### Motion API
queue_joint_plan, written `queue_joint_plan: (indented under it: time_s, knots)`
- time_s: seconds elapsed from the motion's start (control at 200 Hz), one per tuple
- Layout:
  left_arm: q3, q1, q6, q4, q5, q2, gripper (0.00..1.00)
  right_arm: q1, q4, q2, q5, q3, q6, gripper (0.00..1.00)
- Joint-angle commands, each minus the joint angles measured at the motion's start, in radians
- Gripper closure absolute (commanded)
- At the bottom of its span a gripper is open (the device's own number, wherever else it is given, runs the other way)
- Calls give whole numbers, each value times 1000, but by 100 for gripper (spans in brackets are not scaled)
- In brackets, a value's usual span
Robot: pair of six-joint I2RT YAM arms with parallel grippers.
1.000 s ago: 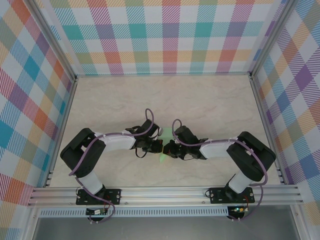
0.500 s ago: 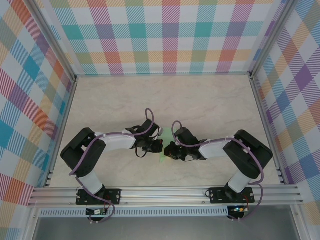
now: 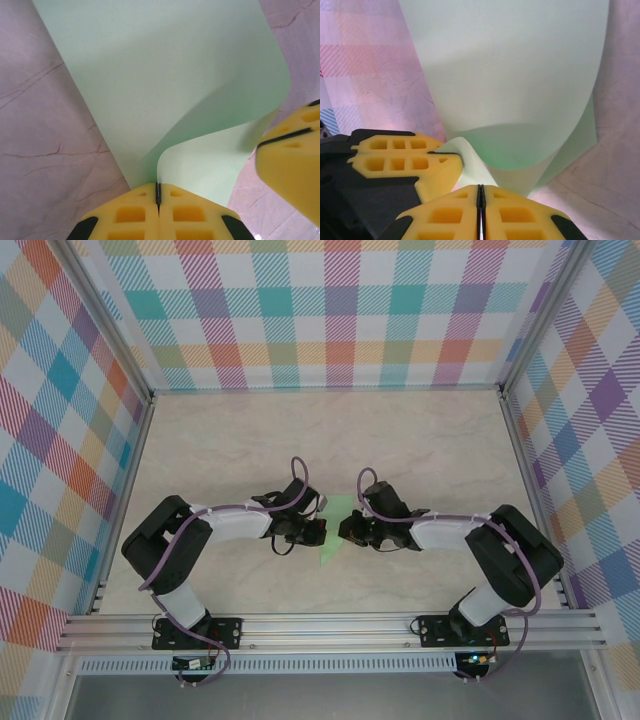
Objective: Fold a paper plane with a square sheet of paper (pick it up from the middle)
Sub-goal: Third fold the triangle at the center of the table.
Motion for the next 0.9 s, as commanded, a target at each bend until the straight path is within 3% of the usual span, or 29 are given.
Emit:
queue_joint_plan:
  time_s: [0.0,0.445,0.72,0.9]
  knots:
    - [1,5,11,-54,-1,33,100,-7,22,38,-40,36,-38,89]
    - [1,4,17,-63,-13,33,100,-20,-12,151,1,23,-45,90]
    - [2,5,18,-75,-24,30,100,-51,-109,1,-17,75,-79,88]
    - [5,5,16,-73,-26,28,100,-109,-81,22,-79,79,-105,89]
